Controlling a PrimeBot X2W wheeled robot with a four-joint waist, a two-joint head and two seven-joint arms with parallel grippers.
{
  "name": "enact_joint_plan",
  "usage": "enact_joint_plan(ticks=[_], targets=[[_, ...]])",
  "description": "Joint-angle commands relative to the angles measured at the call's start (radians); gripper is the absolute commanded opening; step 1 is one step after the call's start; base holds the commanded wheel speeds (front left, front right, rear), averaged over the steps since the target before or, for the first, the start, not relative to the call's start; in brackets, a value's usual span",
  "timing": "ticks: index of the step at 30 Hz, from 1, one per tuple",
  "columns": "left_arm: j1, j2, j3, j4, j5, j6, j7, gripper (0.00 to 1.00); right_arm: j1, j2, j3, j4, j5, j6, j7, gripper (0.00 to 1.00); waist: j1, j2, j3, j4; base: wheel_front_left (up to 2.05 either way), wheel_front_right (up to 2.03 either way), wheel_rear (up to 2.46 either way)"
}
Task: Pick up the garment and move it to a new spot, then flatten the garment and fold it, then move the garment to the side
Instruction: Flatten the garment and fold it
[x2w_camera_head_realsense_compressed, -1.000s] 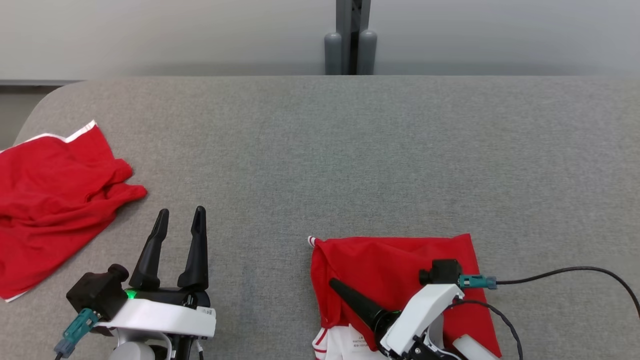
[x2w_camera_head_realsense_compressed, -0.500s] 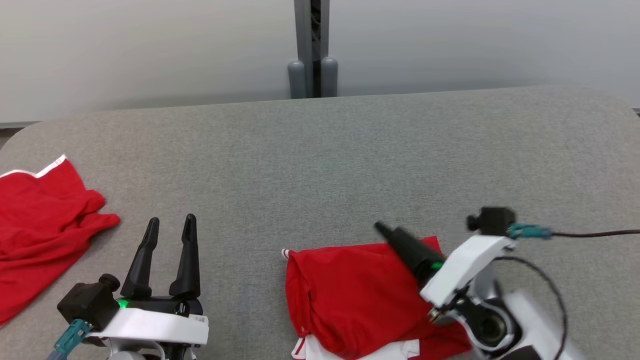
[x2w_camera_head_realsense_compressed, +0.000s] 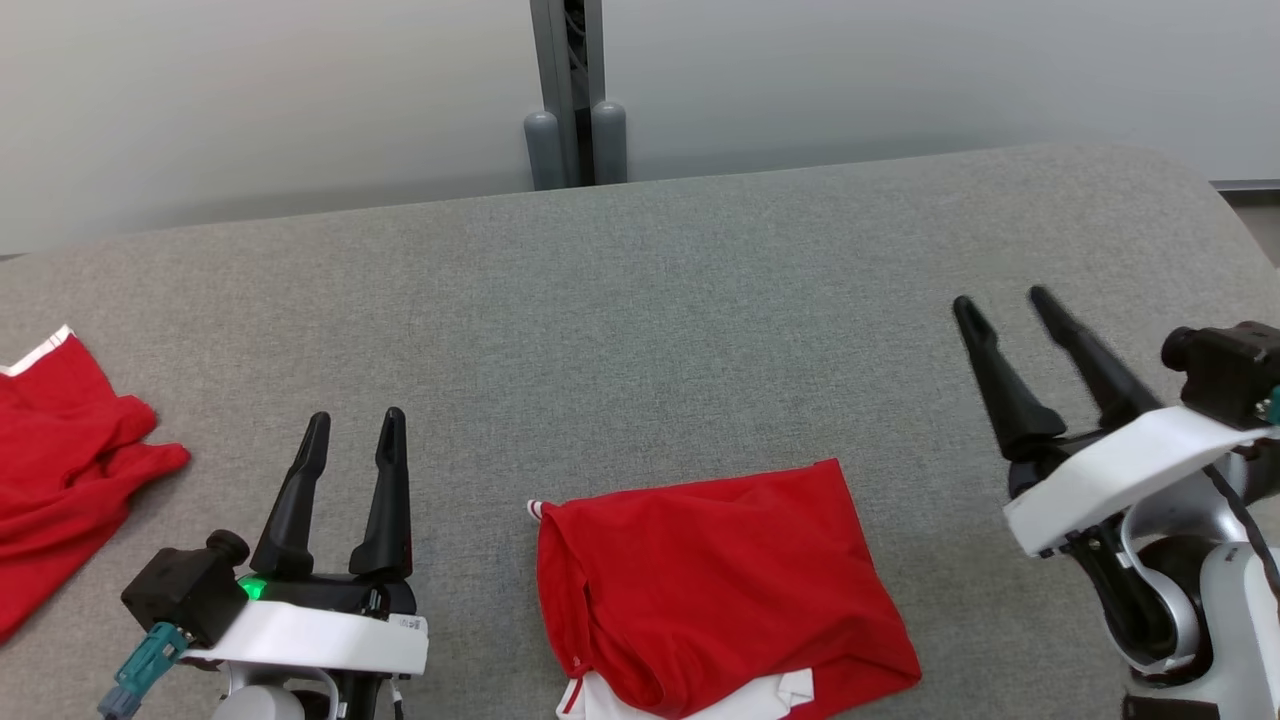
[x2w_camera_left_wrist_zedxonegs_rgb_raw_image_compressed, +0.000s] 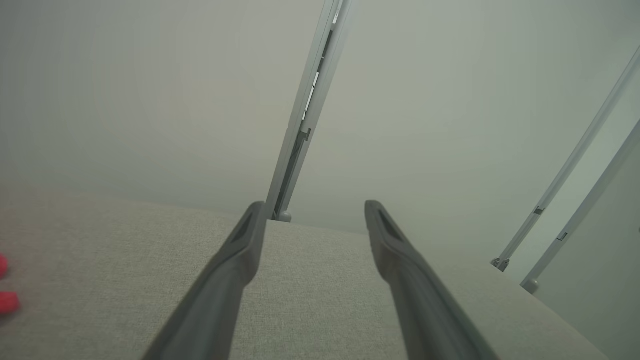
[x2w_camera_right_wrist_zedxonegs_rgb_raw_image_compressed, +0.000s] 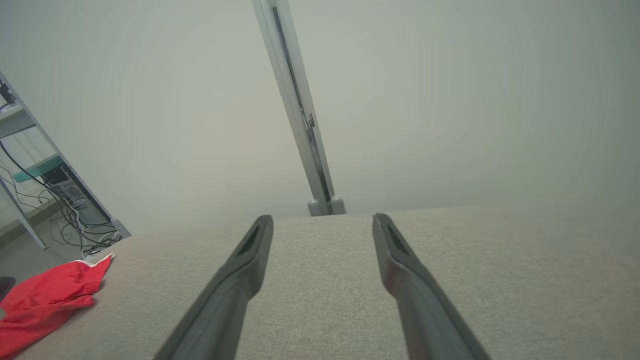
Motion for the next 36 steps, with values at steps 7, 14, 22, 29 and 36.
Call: enact_joint_plan(ticks=[7, 14, 22, 29, 36], targets=[[-0.019, 0.004, -0.008, -0.011, 0.004, -0.001, -0.003, 1.0, 0.064, -0.069, -0.018, 0.021, -0.231, 0.002, -0.21, 1.0, 0.0, -0.0001, 0.013, -0.013, 0.0, 0.0, 0.0], [0.007, 0.003, -0.02, -0.019, -0.004, -0.001, -0.003, 1.0, 0.119, -0.071, -0.017, 0.15, -0.301, 0.002, -0.44, 1.0, 0.0, -0.0001, 0.012, -0.016, 0.0, 0.0, 0.0], [0.015, 0.003, -0.02, -0.017, 0.003, -0.001, -0.003, 1.0, 0.096, -0.079, 0.016, 0.25, -0.31, 0.002, -0.522, 1.0, 0.0, -0.0001, 0.003, -0.016, 0.0, 0.0, 0.0], [0.026, 0.003, -0.028, -0.017, 0.002, -0.001, -0.003, 1.0, 0.088, -0.082, 0.028, 0.274, -0.317, 0.002, -0.537, 1.0, 0.0, -0.0001, -0.001, -0.011, 0.0, 0.0, 0.0], [0.023, 0.003, -0.03, -0.015, 0.002, -0.001, -0.003, 1.0, 0.086, -0.084, 0.045, 0.286, -0.325, 0.002, -0.545, 1.0, 0.0, -0.0001, 0.003, -0.001, 0.0, 0.0, 0.0]])
